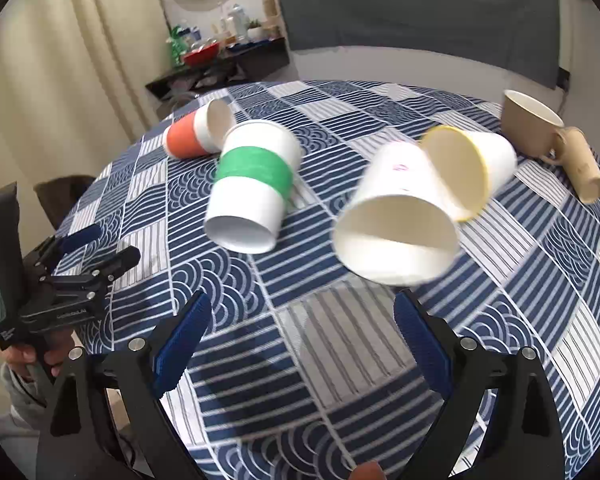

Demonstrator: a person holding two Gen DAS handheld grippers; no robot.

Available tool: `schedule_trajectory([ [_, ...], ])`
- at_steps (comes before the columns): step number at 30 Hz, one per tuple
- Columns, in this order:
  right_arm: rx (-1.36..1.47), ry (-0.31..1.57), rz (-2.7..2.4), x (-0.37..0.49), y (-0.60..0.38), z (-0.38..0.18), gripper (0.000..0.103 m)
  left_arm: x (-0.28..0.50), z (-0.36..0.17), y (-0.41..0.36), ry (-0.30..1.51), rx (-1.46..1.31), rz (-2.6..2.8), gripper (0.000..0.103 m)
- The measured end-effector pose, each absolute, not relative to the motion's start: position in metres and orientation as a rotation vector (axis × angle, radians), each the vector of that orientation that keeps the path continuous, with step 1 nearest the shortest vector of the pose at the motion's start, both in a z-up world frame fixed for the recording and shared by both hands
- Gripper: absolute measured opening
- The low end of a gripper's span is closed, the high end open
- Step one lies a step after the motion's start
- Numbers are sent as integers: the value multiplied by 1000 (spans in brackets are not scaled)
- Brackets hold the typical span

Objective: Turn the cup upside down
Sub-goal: 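Lift the green-banded cup with the right gripper and carry it away, then grasp the green-banded cup with the left gripper and rotate it rim-down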

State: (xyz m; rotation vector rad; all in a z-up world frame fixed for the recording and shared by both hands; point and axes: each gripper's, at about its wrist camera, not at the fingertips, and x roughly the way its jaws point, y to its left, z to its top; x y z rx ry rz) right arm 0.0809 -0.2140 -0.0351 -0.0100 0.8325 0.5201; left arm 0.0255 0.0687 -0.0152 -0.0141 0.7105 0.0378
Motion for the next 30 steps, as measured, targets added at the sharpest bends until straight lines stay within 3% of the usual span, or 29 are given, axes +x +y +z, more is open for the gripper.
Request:
schedule_trajectory([
  [13, 74, 789, 468, 84, -288, -48, 89, 61, 7, -21, 707, 27, -15, 97],
  [27, 158, 758, 466, 91, -344, -64, 89, 101, -12, -46, 820, -25, 74, 97],
  [28, 158, 756, 467, 92, -345, -64, 89, 102, -13, -47, 825, -21, 79, 96],
  [30, 162, 752, 472, 94, -347, -65, 89, 104, -15, -48, 839, -15, 80, 79],
])
